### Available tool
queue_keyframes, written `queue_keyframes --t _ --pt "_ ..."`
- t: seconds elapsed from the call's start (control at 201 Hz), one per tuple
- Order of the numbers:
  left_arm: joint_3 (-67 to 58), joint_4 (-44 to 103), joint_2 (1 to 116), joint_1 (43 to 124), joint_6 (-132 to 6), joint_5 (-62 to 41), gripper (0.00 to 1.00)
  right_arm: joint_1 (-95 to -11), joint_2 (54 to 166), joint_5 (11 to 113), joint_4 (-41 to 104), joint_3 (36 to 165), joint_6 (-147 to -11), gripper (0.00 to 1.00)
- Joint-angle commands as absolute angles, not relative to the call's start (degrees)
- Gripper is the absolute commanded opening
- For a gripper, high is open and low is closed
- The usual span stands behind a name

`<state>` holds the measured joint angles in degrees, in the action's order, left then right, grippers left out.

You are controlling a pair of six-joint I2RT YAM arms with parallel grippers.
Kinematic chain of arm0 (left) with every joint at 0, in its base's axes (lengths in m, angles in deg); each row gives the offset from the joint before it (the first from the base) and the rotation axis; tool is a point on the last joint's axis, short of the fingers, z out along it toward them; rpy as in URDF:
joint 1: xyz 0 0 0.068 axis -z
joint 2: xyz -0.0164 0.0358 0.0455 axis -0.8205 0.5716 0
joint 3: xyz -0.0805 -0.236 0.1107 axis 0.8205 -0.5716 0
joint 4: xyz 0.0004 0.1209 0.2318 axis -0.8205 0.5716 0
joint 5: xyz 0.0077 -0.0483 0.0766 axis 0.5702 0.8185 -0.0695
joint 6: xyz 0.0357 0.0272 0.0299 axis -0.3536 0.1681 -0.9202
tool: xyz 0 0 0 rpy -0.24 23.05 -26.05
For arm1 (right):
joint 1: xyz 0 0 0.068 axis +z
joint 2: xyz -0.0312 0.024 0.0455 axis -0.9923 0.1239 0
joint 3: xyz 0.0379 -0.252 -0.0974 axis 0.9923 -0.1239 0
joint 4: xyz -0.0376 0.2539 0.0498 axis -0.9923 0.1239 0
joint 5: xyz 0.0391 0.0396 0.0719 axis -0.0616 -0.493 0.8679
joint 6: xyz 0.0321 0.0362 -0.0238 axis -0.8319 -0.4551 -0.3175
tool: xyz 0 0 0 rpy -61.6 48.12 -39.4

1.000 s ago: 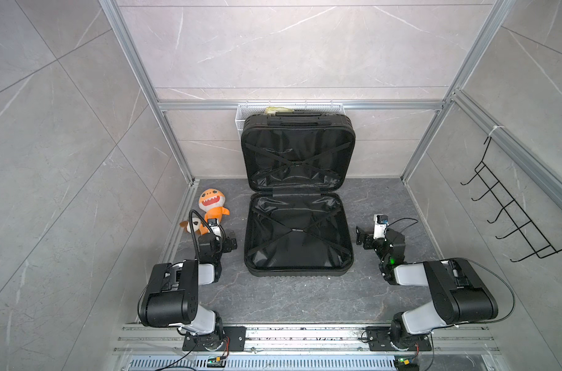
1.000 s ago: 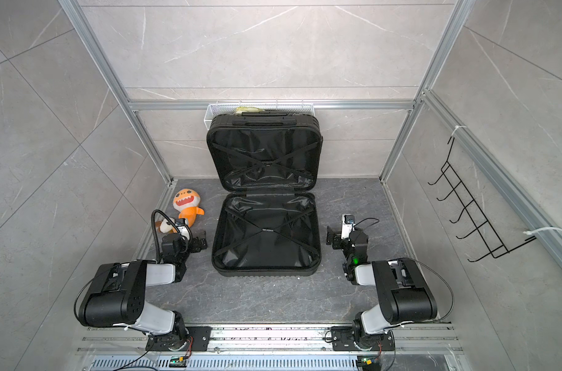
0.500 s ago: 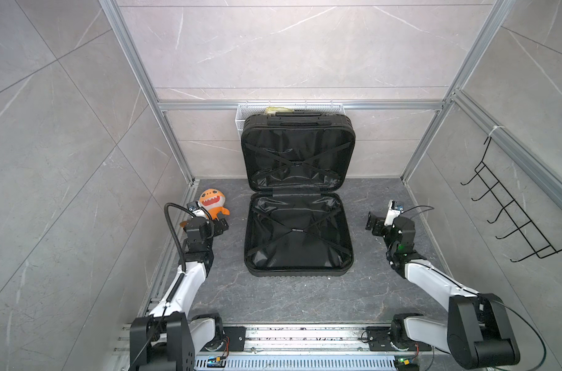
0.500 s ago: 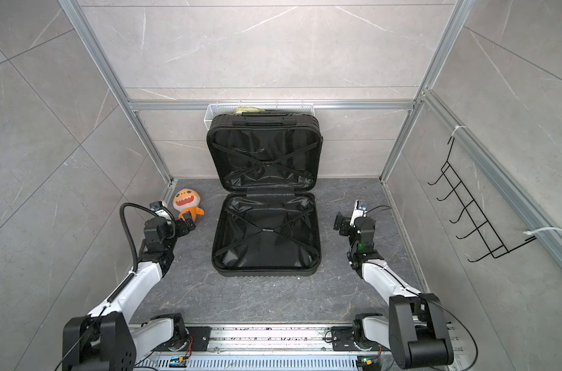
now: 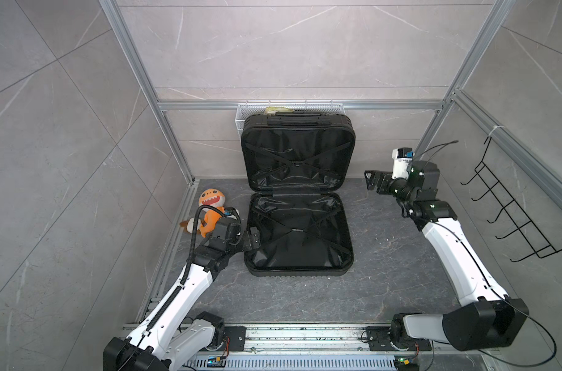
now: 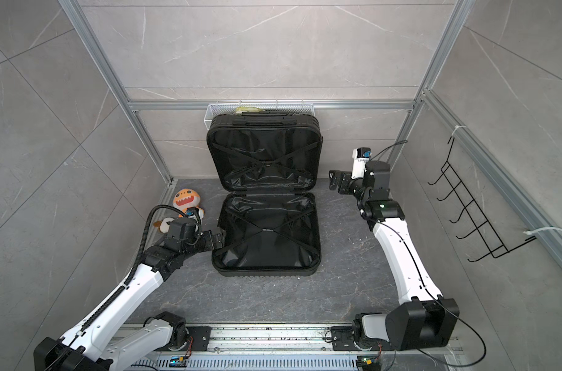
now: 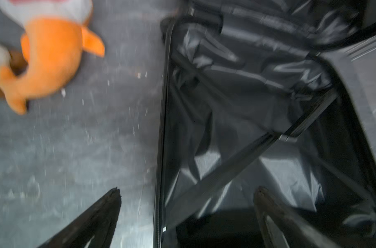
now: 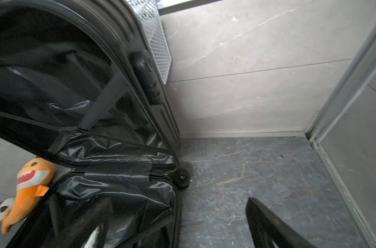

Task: Close the suitcase zippers
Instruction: Close the suitcase at the center of the board.

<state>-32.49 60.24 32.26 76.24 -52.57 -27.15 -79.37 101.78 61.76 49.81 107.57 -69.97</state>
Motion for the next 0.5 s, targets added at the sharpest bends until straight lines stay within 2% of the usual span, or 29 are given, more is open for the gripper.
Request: queue_keyframes --t 0.0,0.284,0.369,0.494 --pt "-33.74 65.31 31.99 76.64 -49.18 -25.9 0.96 -78.45 106.82 68.32 58.46 117.03 -69.27 1.0" --pt "-33.79 71.2 35.58 77.0 -49.0 -23.44 0.95 -75.57 116.75 65.51 65.39 133.46 -66.94 0.99" --pt "-34.73 68.68 37.61 76.96 -48.6 -22.84 0.89 -74.83 119.38 64.51 66.64 137.68 -66.67 1.0" --pt "-36.08 63.3 40.15 77.0 -48.15 -21.49 0.67 -73.81 122.87 63.59 68.29 142.87 -65.69 0.98"
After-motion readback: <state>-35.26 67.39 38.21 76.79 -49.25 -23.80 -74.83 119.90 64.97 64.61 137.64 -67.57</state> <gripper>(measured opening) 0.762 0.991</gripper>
